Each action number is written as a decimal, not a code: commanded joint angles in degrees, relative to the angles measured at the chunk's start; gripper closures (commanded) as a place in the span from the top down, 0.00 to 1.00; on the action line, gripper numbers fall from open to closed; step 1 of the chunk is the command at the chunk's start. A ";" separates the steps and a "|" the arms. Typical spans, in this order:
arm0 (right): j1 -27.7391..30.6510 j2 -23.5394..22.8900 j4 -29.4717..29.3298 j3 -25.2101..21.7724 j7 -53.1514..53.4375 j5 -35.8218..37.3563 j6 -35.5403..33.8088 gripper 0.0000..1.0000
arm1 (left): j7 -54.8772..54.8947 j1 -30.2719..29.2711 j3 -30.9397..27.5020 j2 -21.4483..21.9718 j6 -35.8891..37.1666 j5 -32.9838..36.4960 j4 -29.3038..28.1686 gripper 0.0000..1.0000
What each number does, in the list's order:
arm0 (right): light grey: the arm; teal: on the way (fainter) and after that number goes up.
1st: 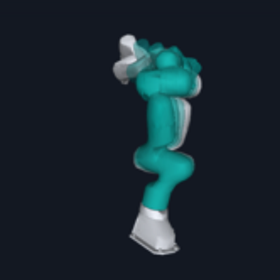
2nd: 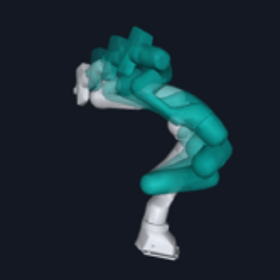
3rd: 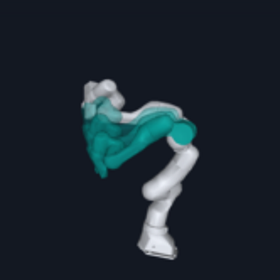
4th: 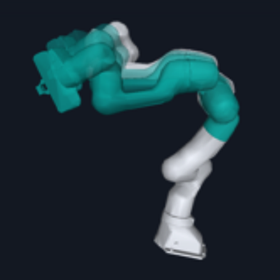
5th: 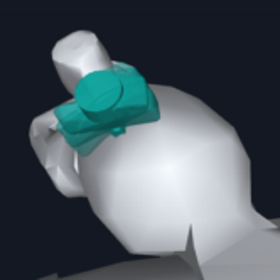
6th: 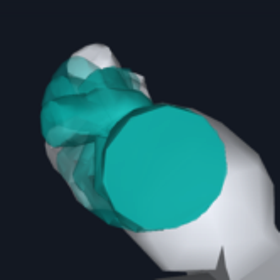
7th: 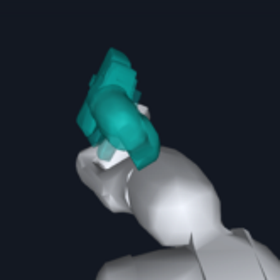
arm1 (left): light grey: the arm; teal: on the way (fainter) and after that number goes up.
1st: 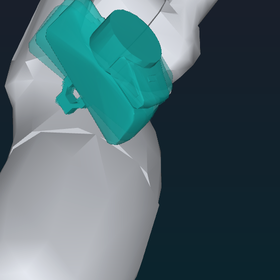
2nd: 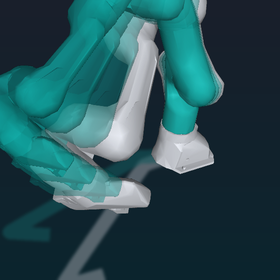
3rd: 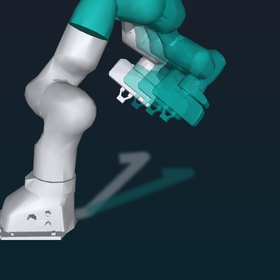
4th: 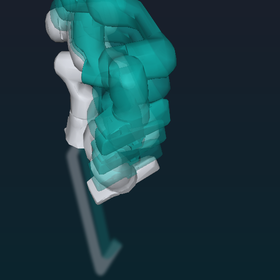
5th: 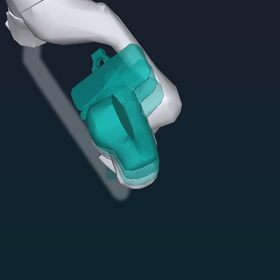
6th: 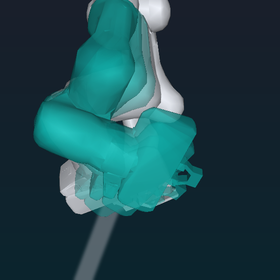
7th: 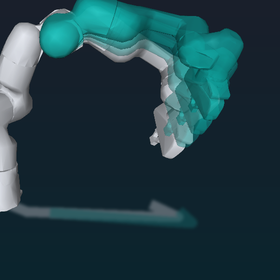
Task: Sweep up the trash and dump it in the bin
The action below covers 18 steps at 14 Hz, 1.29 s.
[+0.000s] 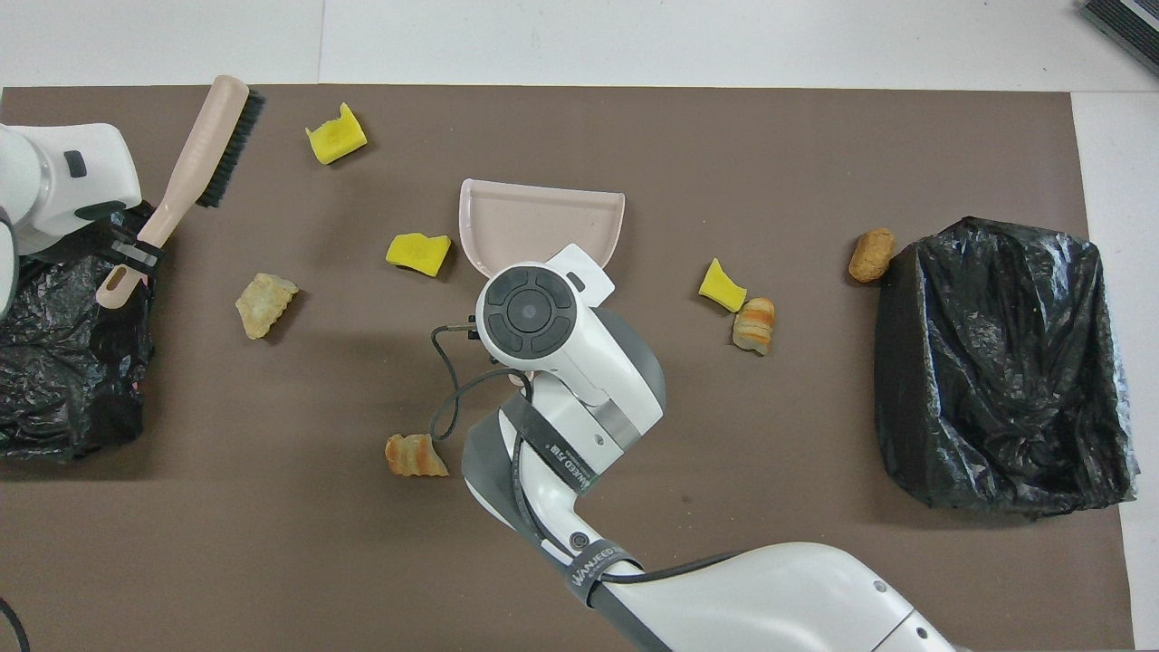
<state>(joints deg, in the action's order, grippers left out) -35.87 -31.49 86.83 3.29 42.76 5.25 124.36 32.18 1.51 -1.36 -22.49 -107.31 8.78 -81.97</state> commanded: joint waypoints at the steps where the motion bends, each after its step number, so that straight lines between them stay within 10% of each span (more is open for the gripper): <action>1: -0.26 -0.68 -2.36 -0.39 1.01 1.69 -2.54 0.00 | 2.09 -0.20 0.92 -5.36 -2.02 1.77 4.98 0.00; 6: 2.02 4.14 -1.84 -0.22 -3.01 0.38 -3.42 0.00 | 2.70 -0.37 1.45 -13.01 -5.61 4.06 11.04 0.00; 11: 6.94 11.97 -0.96 -0.30 -28.47 0.46 -17.73 0.00 | 7.80 1.47 1.54 -15.83 -10.72 7.47 10.69 0.00; 18: 12.05 16.37 3.86 -0.39 -63.38 1.43 -29.53 0.00 | 9.56 5.69 1.54 -9.53 -8.36 11.00 0.27 0.00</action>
<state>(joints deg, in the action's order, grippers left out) -24.29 -18.22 86.26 2.35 -13.98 5.78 94.85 41.28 5.32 0.71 -37.35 -116.28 18.02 -74.59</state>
